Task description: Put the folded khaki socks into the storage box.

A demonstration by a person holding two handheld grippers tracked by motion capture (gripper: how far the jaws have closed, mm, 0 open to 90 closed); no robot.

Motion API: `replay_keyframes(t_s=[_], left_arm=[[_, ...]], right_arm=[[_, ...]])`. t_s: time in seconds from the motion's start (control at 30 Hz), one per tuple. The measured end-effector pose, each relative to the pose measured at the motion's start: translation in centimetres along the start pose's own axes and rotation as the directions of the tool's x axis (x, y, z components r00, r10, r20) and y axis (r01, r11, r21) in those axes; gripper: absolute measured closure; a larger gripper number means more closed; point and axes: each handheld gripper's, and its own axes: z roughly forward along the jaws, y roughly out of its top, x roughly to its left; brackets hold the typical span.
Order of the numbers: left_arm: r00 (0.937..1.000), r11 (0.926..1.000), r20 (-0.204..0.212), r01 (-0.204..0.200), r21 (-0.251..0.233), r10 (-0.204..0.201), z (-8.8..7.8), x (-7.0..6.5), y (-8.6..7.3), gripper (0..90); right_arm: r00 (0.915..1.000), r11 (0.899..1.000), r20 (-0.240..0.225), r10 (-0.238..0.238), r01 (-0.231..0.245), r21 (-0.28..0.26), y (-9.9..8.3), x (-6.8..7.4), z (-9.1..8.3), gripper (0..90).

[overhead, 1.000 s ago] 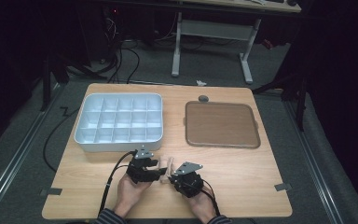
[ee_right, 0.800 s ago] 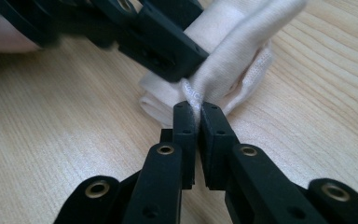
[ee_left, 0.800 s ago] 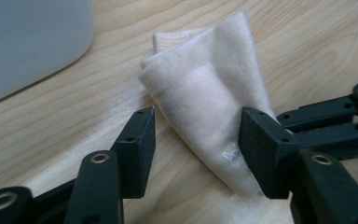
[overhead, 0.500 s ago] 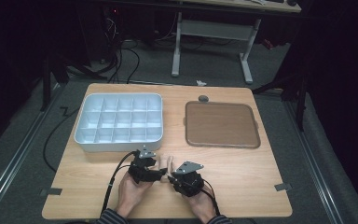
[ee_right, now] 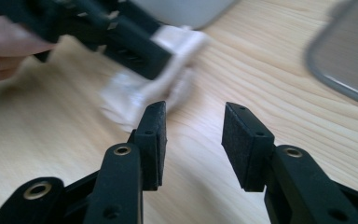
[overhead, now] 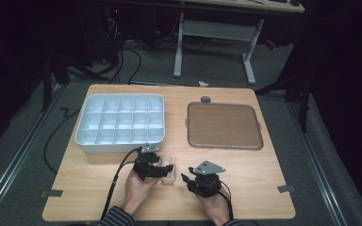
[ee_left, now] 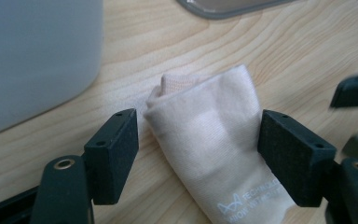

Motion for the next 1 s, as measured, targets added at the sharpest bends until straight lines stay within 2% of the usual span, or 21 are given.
replay_keyframes(t_s=[0.13,0.3,0.5,0.6,0.77,0.87,0.93,1.0], left_arm=[[1.0,0.9998,-0.002,0.003,0.021,-0.003,0.4,0.1,-0.1,31.1],[0.9998,0.9996,0.02,0.004,0.029,-0.004,0.7,0.1,-0.4,38.7],[0.9993,0.9993,0.037,-0.009,0.036,0.008,0.7,0.1,-0.4,45.7],[0.9992,0.999,0.039,-0.01,0.044,0.008,0.6,0.1,-0.4,50.3],[0.9987,0.9992,0.05,-0.01,0.038,0.008,0.5,0.0,-0.6,57.5],[0.9985,0.9991,0.053,-0.015,0.039,0.013,0.4,0.0,-0.6,62.4],[0.9983,0.999,0.055,-0.02,0.04,0.018,0.3,0.0,-0.6,66.2],[0.9982,0.9989,0.056,-0.022,0.04,0.02,0.2,0.0,-0.6,68.9]], right_arm=[[0.9977,1.0,0.06,0.03,-0.03,-0.007,-0.8,-1.8,-0.9,58.0],[0.9884,0.998,0.139,0.061,-0.061,0.0,-2.0,-3.8,-1.4,54.9],[0.9697,0.996,0.23,0.082,-0.09,0.024,-3.4,-5.8,-1.3,51.3],[0.9568,0.993,0.274,0.097,-0.11,0.035,-4.2,-6.5,-1.1,49.2],[0.9473,0.99,0.298,0.118,-0.136,0.037,-4.4,-7.1,-1.0,46.4],[0.9475,0.988,0.292,0.13,-0.148,0.038,-4.3,-7.4,-0.9,42.8],[0.9474,0.982,0.274,0.166,-0.183,0.037,-4.3,-7.8,-0.8,41.1],[0.9468,0.981,0.27,0.175,-0.192,0.037,-4.3,-7.9,-0.8,40.7]])
